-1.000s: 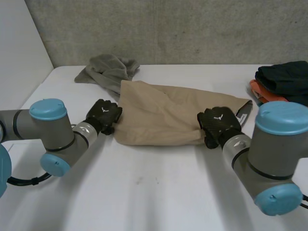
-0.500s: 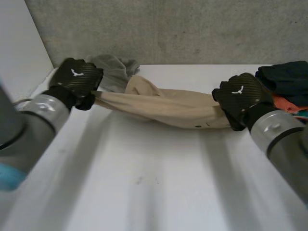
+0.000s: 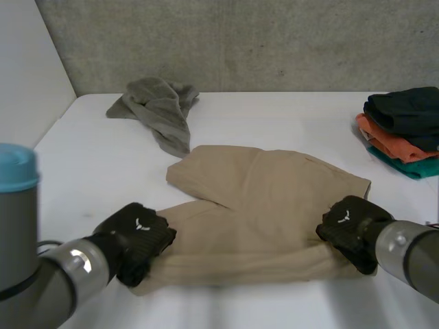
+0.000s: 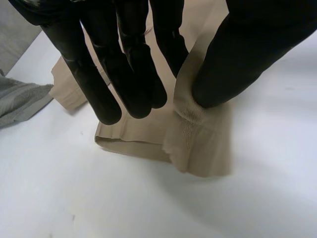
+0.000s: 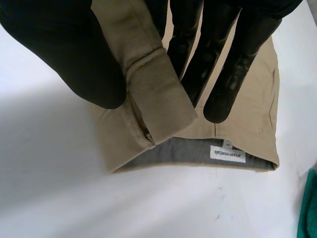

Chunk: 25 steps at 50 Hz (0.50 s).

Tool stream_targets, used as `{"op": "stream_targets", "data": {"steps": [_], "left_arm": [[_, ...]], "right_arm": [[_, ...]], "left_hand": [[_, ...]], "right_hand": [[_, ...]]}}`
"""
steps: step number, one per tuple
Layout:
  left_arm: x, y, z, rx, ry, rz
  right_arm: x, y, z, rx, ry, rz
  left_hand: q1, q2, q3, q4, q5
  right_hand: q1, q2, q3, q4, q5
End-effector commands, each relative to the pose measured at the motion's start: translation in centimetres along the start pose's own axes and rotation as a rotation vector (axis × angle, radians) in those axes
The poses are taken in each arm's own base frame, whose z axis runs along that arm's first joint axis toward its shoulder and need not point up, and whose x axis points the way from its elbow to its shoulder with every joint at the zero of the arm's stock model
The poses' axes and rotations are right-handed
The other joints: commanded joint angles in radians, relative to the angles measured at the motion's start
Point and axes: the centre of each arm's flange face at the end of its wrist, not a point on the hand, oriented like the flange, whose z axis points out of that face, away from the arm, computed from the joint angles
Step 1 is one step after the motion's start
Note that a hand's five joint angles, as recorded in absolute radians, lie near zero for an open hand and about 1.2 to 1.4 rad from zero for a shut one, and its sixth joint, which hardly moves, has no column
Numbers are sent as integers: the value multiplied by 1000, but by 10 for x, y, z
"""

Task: Fold the laundry.

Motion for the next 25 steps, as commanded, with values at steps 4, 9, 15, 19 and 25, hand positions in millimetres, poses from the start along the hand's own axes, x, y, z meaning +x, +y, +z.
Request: {"op": "stream_targets", "data": {"steps": [4, 9, 15, 19, 25], "left_arm": [[-56, -38, 103, 133, -247, 12], [-103, -83, 136, 348, -464, 53], [-166, -158, 115, 742, -825, 125], [-197, -198, 76, 990, -1036, 135], [-198, -207, 59, 1054, -1071, 134]], "right_arm": [[48, -23, 59, 104, 263, -11], [95, -50, 78, 211, 480, -13], [166, -103, 67, 502, 853, -30], [208, -143, 32, 754, 1138, -58], [208, -173, 12, 920, 1209, -98]], "left_hand": [[252, 202, 210, 198, 235], [252, 202, 210, 198, 235], [252, 202, 210, 198, 235], [252, 202, 210, 198, 235], [252, 202, 210, 198, 235]], "right_hand": [[442, 219, 219, 209, 235], [442, 219, 219, 209, 235], [442, 219, 219, 209, 235], [442, 219, 219, 209, 235], [442, 219, 219, 209, 235]]}}
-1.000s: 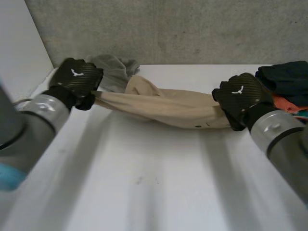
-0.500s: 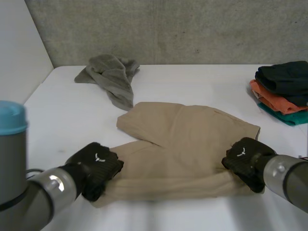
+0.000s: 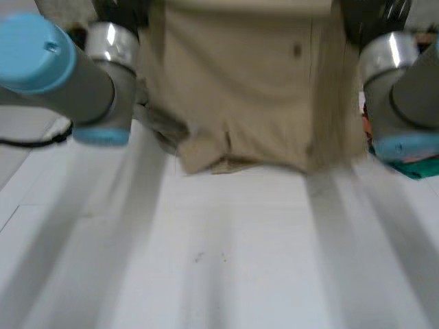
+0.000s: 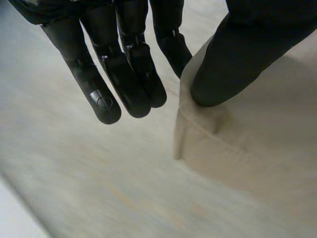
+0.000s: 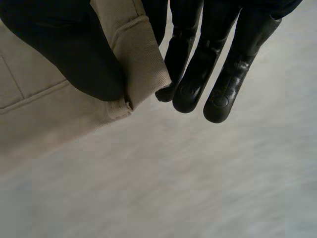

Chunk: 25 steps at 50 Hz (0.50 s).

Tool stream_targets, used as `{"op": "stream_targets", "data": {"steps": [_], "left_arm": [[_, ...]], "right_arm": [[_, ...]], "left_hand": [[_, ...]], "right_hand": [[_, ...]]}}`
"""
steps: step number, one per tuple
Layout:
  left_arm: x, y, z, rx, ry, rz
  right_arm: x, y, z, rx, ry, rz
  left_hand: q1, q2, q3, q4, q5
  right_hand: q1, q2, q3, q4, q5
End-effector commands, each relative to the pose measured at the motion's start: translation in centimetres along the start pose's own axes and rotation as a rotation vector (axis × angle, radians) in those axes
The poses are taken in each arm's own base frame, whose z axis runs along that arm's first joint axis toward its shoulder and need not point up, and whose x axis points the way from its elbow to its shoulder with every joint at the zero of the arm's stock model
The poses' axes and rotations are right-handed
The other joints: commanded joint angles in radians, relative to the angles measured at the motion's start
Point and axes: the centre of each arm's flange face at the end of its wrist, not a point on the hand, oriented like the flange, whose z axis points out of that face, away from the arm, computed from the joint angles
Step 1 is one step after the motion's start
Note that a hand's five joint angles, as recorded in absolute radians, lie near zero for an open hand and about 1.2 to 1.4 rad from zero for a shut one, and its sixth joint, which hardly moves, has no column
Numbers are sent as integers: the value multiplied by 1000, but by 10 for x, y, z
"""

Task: Fold the laundry.

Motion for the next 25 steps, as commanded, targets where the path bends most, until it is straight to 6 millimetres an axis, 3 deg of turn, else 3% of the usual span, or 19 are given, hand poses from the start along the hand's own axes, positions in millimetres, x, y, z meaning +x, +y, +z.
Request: {"op": "stream_targets", "data": {"steps": [1, 5, 10, 13, 19, 25], "left_arm": [[-20, -25, 11, 117, -97, -14], [-9, -12, -6, 55, -40, -10], [4, 2, -33, -25, 35, -8], [17, 17, -59, -102, 105, -7], [49, 32, -130, -269, 306, -17], [45, 25, -200, -447, 503, -5]], "right_arm": [[16, -43, 18, 212, 135, 30], [0, -43, 7, 191, 81, 48], [-32, -25, -18, 113, -40, 75], [-47, -17, -32, 71, -100, 92], [-88, 12, -87, -113, -341, 126], [-104, 32, -148, -334, -589, 146]], "left_hand": [[252, 200, 205, 198, 235], [252, 200, 205, 198, 235], [252, 200, 205, 198, 235], [252, 200, 205, 198, 235], [252, 200, 205, 198, 235], [252, 200, 205, 198, 235]], "right_hand": [[427, 213, 219, 209, 235], [427, 213, 219, 209, 235], [427, 213, 219, 209, 235], [427, 213, 219, 209, 235], [427, 213, 219, 209, 235], [427, 213, 219, 209, 235]]}}
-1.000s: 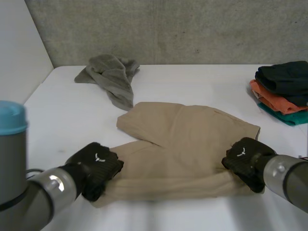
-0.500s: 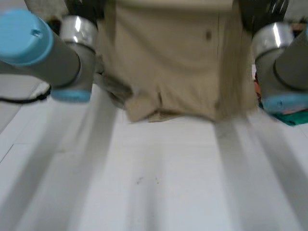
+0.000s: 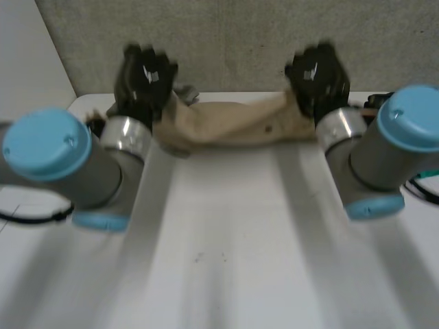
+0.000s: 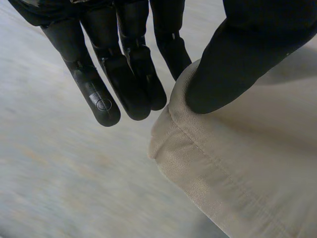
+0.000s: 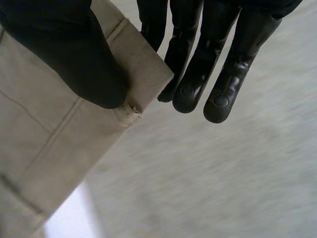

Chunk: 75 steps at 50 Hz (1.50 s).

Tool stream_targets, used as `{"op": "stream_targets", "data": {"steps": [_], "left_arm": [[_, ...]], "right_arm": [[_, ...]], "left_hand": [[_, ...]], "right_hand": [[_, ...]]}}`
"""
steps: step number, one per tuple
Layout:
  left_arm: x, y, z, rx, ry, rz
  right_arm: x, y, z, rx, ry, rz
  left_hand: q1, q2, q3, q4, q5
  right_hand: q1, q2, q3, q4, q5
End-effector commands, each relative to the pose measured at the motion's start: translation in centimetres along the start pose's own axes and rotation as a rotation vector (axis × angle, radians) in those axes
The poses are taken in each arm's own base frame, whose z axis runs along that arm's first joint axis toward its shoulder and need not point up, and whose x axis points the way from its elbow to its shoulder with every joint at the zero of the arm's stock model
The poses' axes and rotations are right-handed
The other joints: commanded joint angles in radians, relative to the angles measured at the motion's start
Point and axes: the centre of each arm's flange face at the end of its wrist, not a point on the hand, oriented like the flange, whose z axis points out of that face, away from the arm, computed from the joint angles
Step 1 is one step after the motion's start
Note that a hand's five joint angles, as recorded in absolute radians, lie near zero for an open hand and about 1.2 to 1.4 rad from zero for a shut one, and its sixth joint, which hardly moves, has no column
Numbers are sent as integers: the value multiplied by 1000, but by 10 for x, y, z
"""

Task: Fold the laundry.

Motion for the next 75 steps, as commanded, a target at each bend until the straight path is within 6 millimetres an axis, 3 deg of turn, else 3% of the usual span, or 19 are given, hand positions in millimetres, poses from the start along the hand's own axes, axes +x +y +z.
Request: {"op": "stream_targets", "data": {"steps": [1, 7, 14, 17, 19, 21, 28, 36, 41, 46, 50, 53, 59, 60, 61, 62, 67, 69, 75], "left_arm": [[23, 12, -82, -209, 237, 10], [14, -4, -138, -340, 396, 24], [-13, -22, -222, -660, 695, 56], [-19, -29, -237, -712, 761, 60], [-19, -32, -235, -697, 758, 56], [-18, -32, -229, -668, 737, 53], [9, -16, -162, -526, 602, 53], [31, 0, -103, -451, 500, 44], [41, 4, -57, -318, 374, 28], [52, 13, -4, -142, 213, 36], [66, 33, 42, 14, 100, 135], [77, 52, 61, 75, 87, 193], [101, 77, 73, 117, 108, 193], [105, 80, 74, 118, 111, 193], [108, 84, 74, 114, 109, 191], [110, 87, 74, 112, 114, 193], [110, 85, 73, 119, 96, 183], [107, 75, 72, 130, 88, 159], [70, 42, 65, 146, 61, 76]], "right_arm": [[-36, 32, -60, -266, -277, 49], [-9, 8, -115, -411, -435, 52], [18, 6, -184, -678, -716, -7], [21, 6, -194, -690, -774, -34], [19, 9, -196, -676, -795, -46], [18, 11, -192, -655, -770, -46], [6, 29, -163, -581, -663, -76], [-4, 52, -134, -596, -541, -56], [0, 59, -102, -518, -387, -26], [-7, 83, -70, -491, -239, -40], [-18, 95, -50, -477, -160, -78], [-32, 103, -35, -456, -137, -127], [-45, 117, -8, -390, -69, -191], [-49, 120, -2, -369, -46, -193], [-50, 120, 1, -360, -36, -194], [-50, 122, 3, -352, -23, -196], [-41, 116, 13, -316, 41, -181], [-29, 104, 13, -300, 69, -166], [-2, 78, -3, -295, 82, -19]], "left_hand": [[252, 198, 202, 194, 217], [252, 198, 202, 194, 217], [252, 198, 202, 194, 217], [252, 198, 202, 194, 217], [252, 198, 202, 194, 217], [252, 198, 202, 194, 217], [252, 198, 202, 194, 217], [252, 198, 202, 194, 217], [252, 198, 202, 194, 217], [252, 198, 202, 194, 217], [252, 198, 202, 194, 217], [252, 198, 202, 194, 217], [252, 198, 202, 194, 217], [43, -11, -7, -15, 9], [-604, -658, -654, -662, -639], [-899, -953, -948, -956, -933], [-970, -1024, -1019, -1028, -1004], [-970, -1024, -1019, -1028, -1004], [-970, -1024, -1019, -1028, -1004]], "right_hand": [[409, 213, 212, 206, 227], [409, 213, 212, 206, 227], [409, 213, 212, 206, 227], [409, 213, 212, 206, 227], [409, 213, 212, 206, 227], [409, 213, 212, 206, 227], [409, 213, 212, 206, 227], [409, 213, 212, 206, 227], [409, 213, 212, 206, 227], [409, 213, 212, 206, 227], [409, 213, 212, 206, 227], [409, 213, 212, 206, 227], [409, 213, 212, 206, 227], [-209, -405, -406, -412, -391], [-547, -743, -743, -749, -728], [-813, -1009, -1010, -1015, -995], [-813, -1009, -1010, -1015, -995], [-813, -1009, -1010, -1015, -995], [-813, -1009, -1010, -1015, -995]]}}
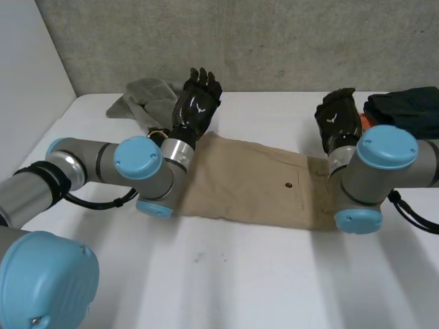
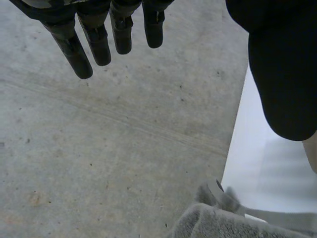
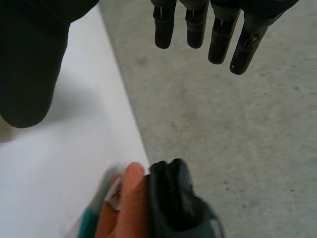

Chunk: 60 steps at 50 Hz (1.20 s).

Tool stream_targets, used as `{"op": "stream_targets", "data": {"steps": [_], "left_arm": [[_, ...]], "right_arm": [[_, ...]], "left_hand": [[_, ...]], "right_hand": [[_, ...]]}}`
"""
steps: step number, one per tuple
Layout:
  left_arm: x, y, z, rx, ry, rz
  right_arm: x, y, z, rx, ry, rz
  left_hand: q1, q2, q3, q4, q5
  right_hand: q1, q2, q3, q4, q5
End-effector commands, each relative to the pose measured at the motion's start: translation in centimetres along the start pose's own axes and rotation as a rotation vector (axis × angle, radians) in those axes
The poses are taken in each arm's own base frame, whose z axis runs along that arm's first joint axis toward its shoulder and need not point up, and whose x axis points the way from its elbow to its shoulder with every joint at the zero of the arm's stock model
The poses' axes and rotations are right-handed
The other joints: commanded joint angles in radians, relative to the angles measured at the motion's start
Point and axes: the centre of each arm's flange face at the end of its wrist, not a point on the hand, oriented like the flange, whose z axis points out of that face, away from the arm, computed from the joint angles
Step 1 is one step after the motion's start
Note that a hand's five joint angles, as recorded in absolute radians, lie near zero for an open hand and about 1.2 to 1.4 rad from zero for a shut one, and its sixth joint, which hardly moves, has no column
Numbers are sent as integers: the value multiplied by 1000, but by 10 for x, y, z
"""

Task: Fold the laundry.

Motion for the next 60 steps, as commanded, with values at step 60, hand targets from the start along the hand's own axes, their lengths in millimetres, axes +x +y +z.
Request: {"op": "stream_targets", "data": {"steps": [60], "left_arm": [[-93, -63, -124, -264, 36, -595]], "right_arm": [[-6, -84, -119, 493, -483, -47]], "left_hand": [[-15, -30, -36, -28, -46]], "right_hand": [[1194, 1177, 1181, 1160, 1155]]}}
